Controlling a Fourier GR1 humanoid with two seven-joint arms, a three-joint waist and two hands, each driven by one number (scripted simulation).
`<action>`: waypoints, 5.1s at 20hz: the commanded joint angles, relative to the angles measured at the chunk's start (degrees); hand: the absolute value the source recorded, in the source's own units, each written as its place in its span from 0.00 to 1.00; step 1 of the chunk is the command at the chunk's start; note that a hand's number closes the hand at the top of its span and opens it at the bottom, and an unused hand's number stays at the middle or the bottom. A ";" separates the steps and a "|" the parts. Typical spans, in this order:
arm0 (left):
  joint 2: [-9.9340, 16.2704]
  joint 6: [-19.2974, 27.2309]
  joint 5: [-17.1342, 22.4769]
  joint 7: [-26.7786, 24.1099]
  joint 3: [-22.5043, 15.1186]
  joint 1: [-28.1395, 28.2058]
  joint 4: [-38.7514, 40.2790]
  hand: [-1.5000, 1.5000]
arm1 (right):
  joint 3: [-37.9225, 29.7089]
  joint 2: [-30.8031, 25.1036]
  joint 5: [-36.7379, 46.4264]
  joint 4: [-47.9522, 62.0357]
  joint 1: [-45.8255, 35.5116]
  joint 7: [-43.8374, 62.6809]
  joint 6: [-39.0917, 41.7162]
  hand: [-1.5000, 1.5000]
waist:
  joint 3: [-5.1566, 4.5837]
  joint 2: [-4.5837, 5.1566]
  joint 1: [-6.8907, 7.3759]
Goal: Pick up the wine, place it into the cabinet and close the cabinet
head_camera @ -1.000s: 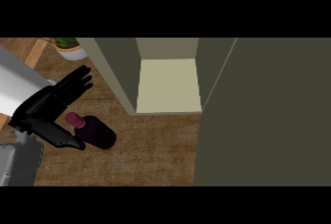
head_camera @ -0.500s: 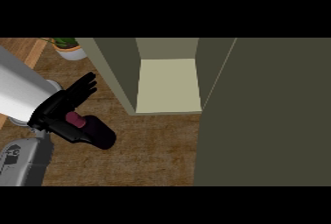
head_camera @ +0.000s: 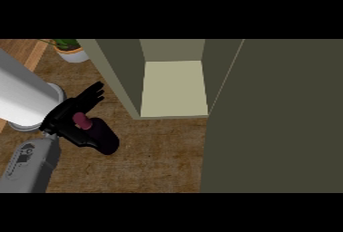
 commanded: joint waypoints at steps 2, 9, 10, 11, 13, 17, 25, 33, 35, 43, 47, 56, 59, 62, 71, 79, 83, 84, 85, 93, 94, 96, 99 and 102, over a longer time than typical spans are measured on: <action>1.18 -2.14 -3.19 -7.76 -0.86 1.63 6.19 0.00 | 0.82 -1.17 -2.30 -15.71 2.04 8.62 -1.48 0.00 | -0.06 -0.01 0.20; -0.44 -1.75 -6.10 -12.75 -2.68 3.14 10.30 0.00 | 4.36 0.40 2.02 -15.08 2.79 7.08 -3.36 0.00 | -0.05 -0.28 0.19; 0.52 -2.34 -5.78 -13.22 -1.36 -0.13 14.30 0.00 | 0.60 -0.48 -1.00 -12.33 1.67 5.66 -1.91 0.00 | 0.00 0.04 0.46; -1.23 0.01 -7.69 -14.65 -2.30 -2.16 16.76 0.00 | -0.72 -1.04 -3.18 -13.26 -0.46 7.92 -1.71 0.00 | -0.05 0.20 -0.02; -2.23 0.56 -7.53 -15.33 -2.29 -0.24 16.64 0.00 | -0.85 -1.29 -3.14 -13.59 1.29 6.22 -1.14 0.00 | -0.01 0.05 0.17; -1.32 -2.30 -4.87 -16.08 -0.17 0.84 18.15 0.00 | -1.50 -0.96 -3.39 -12.51 -0.57 7.65 -1.78 0.00 | -0.01 0.02 0.70; -3.06 -3.05 -1.43 -17.98 3.10 1.60 22.66 0.00 | -2.44 -1.68 -4.59 -12.92 0.93 5.67 -1.61 0.00 | -0.01 0.02 0.46; -5.67 -3.47 -0.57 -18.99 3.69 -2.53 28.24 0.00 | -0.70 -0.66 -2.73 -10.14 3.09 2.61 -0.73 0.00 | 0.03 0.00 0.87; -5.69 -4.17 -0.12 -18.19 3.97 -3.11 29.27 0.00 | -2.97 -2.65 -4.88 -14.35 2.72 6.88 -0.44 0.00 | 0.02 -0.02 0.55; -7.89 -2.90 -0.25 -19.03 3.48 -4.47 29.72 1.00 | -5.23 -2.85 -7.28 -13.36 1.54 6.01 0.19 0.00 | 0.07 -0.07 0.91; -6.02 -0.74 -2.43 -20.81 2.63 -5.80 29.35 1.00 | -4.21 -2.71 -5.93 -15.04 1.37 8.41 -1.21 0.00 | 0.04 -0.10 0.57; -10.51 3.97 -3.00 -27.70 1.26 -1.34 22.03 1.00 | -3.97 -2.13 -5.17 -11.91 1.92 5.86 -0.45 0.00 | 0.12 -0.41 1.49; -10.81 9.34 1.82 -34.10 7.79 2.10 20.24 1.00 | -3.65 -0.90 -4.09 -7.24 0.52 2.92 -0.88 0.00 | 0.15 -0.64 2.30; -12.51 10.94 5.03 -41.77 11.23 8.86 16.06 1.00 | -3.03 0.34 -2.54 -6.21 -0.95 3.90 -2.66 0.00 | 0.08 -0.90 3.54; -16.20 16.44 12.74 -32.23 -3.83 19.29 -8.54 1.00 | -0.79 -0.62 -1.14 -10.01 3.41 2.56 -1.04 0.00 | 0.14 -0.65 1.75; -16.24 29.81 13.08 -17.77 -13.69 21.58 -30.80 1.00 | -3.16 -0.59 -3.53 -9.33 -1.80 6.31 -1.30 0.00 | 0.09 -0.33 2.14; -16.24 42.76 13.66 -14.31 -24.46 19.52 -34.74 1.00 | -5.71 -1.79 -6.23 -11.34 2.45 4.26 0.16 0.00 | 0.13 -0.32 1.04; -16.24 43.49 13.13 -16.45 -23.67 15.75 -30.63 1.00 | -4.44 -0.90 -5.65 -12.19 0.11 7.69 -1.08 0.00 | 0.05 -0.16 0.90; -16.25 47.17 14.79 -11.10 -26.90 15.82 -36.14 1.00 | -5.77 -2.03 -6.19 -10.71 0.49 6.20 0.44 0.00 | 0.11 -0.28 0.99; -16.25 61.25 16.93 -5.61 -28.02 0.16 -27.86 1.00 | -6.62 -1.08 -6.92 -8.43 2.71 1.69 2.33 0.00 | 0.12 -0.01 0.41; -16.25 62.65 16.67 -4.93 -28.12 -1.38 -26.54 1.00 | -3.41 -0.58 -4.26 -9.32 1.80 4.20 1.59 0.00 | 0.07 -0.05 0.50; -16.25 60.42 16.65 -5.57 -25.49 -0.82 -24.78 1.00 | -4.40 -1.28 -6.09 -12.24 8.12 0.99 3.30 0.00 | 0.11 -0.14 0.04; -16.25 65.79 16.98 -8.93 -31.68 -1.05 -21.44 1.00 | -5.92 -0.37 -7.03 -7.09 5.77 -0.20 4.10 0.00 | 0.10 -0.03 0.59; -16.25 61.26 18.06 -11.16 -27.81 -4.53 -14.34 1.00 | -9.01 -0.85 -8.56 -9.44 2.03 4.04 3.58 0.00 | 0.05 0.11 0.64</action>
